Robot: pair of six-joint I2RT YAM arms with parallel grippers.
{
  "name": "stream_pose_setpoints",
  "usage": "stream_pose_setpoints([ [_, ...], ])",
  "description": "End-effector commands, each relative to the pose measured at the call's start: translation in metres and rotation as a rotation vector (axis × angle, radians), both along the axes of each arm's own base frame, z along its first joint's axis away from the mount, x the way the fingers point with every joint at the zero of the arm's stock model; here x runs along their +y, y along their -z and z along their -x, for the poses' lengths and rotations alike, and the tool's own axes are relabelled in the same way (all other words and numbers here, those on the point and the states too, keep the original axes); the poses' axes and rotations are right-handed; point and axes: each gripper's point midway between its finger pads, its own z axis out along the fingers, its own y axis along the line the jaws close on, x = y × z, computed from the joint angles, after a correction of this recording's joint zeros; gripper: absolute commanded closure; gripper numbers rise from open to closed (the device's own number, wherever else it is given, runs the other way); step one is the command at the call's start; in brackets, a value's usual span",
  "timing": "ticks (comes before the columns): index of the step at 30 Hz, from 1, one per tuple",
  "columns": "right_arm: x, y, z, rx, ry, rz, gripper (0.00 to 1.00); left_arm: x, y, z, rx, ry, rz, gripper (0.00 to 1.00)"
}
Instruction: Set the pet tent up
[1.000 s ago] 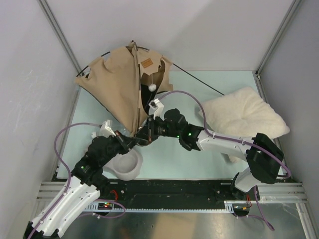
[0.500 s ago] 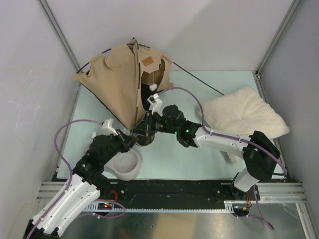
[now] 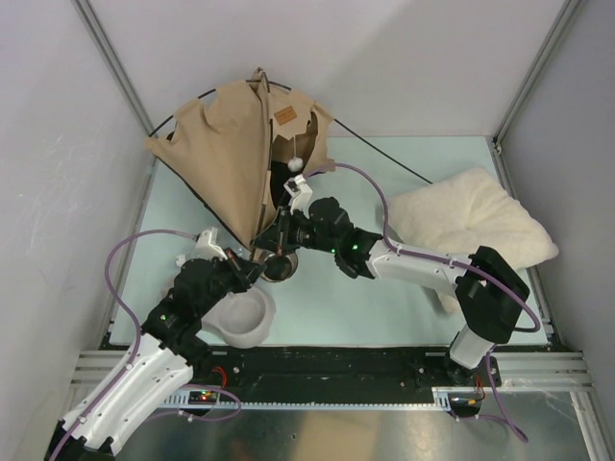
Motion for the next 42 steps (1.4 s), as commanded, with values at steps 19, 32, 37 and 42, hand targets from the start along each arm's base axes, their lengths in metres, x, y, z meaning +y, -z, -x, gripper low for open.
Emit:
stream_pose_setpoints([
  [19, -0.023, -0.092, -0.097, -0.136, 0.357, -0.233, 1.0, 0.006, 0.054, 0.031, 0.205, 0.065, -0.117, 1.0],
  [32, -0.021, -0.065, -0.098, -0.159, 0.361, -0.125, 1.0, 0.009, 0.053, 0.028, 0.202, 0.044, -0.121, 1.0],
  [37, -0.023, -0.059, -0.099, -0.17, 0.365, -0.095, 1.0, 0.01, 0.05, 0.026, 0.197, 0.034, -0.121, 1.0],
  [42, -0.021, -0.049, -0.099, -0.179, 0.36, -0.067, 1.0, 0.009, 0.048, 0.026, 0.194, 0.036, -0.122, 1.0],
])
